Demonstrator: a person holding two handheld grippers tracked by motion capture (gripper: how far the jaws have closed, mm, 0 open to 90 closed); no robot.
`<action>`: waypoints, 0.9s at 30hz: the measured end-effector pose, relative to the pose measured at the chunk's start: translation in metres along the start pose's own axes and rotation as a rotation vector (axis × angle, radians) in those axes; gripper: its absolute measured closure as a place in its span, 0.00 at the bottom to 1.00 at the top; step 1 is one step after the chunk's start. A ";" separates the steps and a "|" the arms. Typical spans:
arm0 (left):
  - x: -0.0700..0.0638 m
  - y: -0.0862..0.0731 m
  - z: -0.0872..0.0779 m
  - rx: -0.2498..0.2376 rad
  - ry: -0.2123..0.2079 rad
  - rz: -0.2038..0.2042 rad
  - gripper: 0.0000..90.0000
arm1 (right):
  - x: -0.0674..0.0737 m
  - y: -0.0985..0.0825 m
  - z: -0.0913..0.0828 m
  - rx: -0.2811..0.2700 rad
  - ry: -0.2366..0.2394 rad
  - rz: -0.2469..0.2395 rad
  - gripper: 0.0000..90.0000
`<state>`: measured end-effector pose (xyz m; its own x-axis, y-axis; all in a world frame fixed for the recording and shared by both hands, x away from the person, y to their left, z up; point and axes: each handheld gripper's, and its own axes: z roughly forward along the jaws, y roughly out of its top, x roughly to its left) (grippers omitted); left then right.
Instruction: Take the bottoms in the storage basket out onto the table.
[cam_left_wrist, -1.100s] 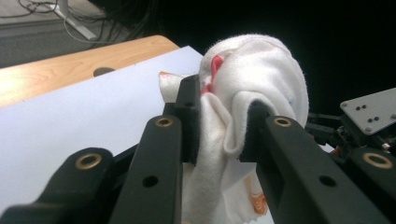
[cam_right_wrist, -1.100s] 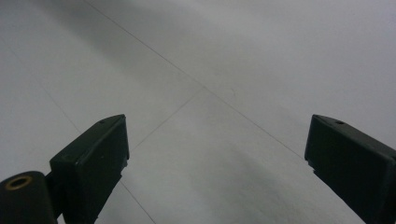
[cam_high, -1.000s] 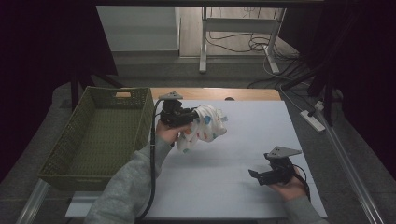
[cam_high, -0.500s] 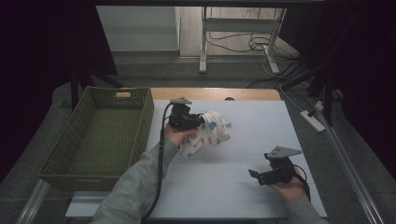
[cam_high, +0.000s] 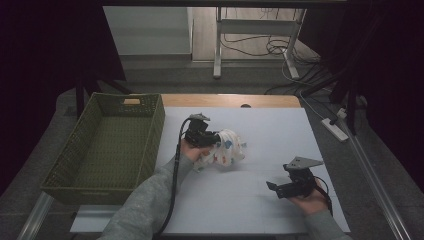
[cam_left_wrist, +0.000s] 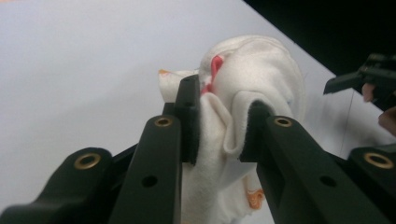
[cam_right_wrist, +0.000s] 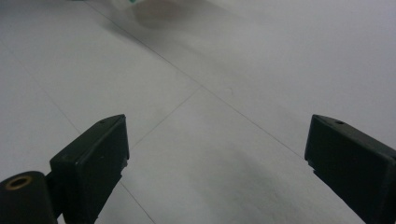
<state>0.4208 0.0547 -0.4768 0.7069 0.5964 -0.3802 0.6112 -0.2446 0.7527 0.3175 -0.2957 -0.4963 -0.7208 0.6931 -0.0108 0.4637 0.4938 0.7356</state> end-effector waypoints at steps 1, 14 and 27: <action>0.000 -0.001 0.001 0.008 0.002 0.002 0.84 | 0.000 0.000 0.000 -0.001 0.000 0.002 0.07; -0.004 -0.008 0.021 0.077 0.034 0.044 0.83 | 0.000 0.000 0.001 0.005 0.000 0.000 0.07; 0.000 -0.016 0.029 0.109 0.020 0.025 0.81 | 0.000 0.000 0.001 0.007 0.000 0.001 0.07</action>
<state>0.4215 0.0362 -0.5042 0.7159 0.6041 -0.3502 0.6293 -0.3409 0.6984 0.3179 -0.2958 -0.4972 -0.7206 0.6933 -0.0101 0.4677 0.4968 0.7311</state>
